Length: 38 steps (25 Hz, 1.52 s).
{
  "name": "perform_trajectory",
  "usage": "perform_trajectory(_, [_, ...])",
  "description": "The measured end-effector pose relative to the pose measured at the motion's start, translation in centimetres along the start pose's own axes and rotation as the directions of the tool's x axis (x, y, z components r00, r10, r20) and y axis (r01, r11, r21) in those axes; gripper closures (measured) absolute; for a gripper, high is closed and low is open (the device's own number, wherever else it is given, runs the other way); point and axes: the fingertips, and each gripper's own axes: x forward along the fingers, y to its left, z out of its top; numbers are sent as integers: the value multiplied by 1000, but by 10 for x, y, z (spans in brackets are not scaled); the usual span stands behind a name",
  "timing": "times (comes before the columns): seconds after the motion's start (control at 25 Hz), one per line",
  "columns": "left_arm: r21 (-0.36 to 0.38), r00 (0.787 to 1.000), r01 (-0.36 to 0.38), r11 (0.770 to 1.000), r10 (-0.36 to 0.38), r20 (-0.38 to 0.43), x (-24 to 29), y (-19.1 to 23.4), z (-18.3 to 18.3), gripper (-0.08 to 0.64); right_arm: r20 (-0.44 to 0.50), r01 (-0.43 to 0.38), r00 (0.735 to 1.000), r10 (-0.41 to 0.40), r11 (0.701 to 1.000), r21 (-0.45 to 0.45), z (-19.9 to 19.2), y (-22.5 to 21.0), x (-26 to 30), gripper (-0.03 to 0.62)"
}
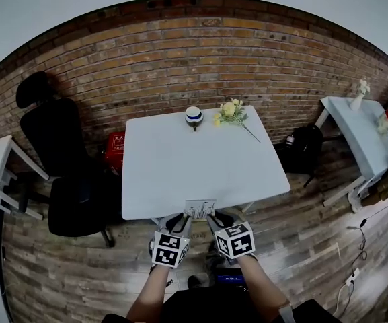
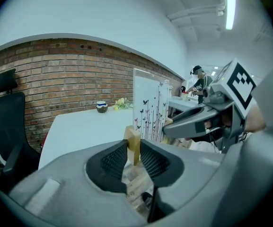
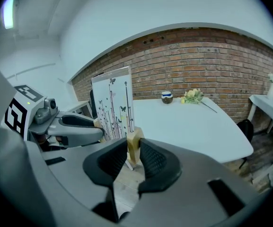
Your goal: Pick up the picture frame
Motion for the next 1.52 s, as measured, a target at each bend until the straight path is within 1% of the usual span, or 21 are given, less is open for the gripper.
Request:
perform_trajectory(0.16, [6, 999, 38, 999, -38, -1, -16, -25, -15, 468, -18, 29, 999, -28, 999, 19, -24, 8, -25, 502])
perform_trajectory(0.28, [9, 998, 55, 998, -55, 3, -22, -42, -21, 468, -25, 40, 999, -39, 999, 34, -36, 8, -40, 502])
perform_trajectory(0.56, [16, 997, 68, 998, -69, 20, -21, -58, -19, 468, -23, 57, 998, -57, 998, 19, -42, 2, -56, 502])
perform_trajectory(0.84, [31, 997, 81, 996, -81, 15, -7, -83, -8, 468, -22, 66, 998, -66, 998, 9, -43, -25, -73, 503])
perform_trajectory(1.12, [46, 999, 52, 998, -51, -18, 1, -92, 0, 471, -4, 33, 999, -33, 999, -5, -38, -39, -76, 503])
perform_trajectory(1.52, [55, 1000, 2, 998, -1, -20, 2, -92, 11, 471, 17, -16, 1000, 17, 1000, -10, -29, -45, -75, 503])
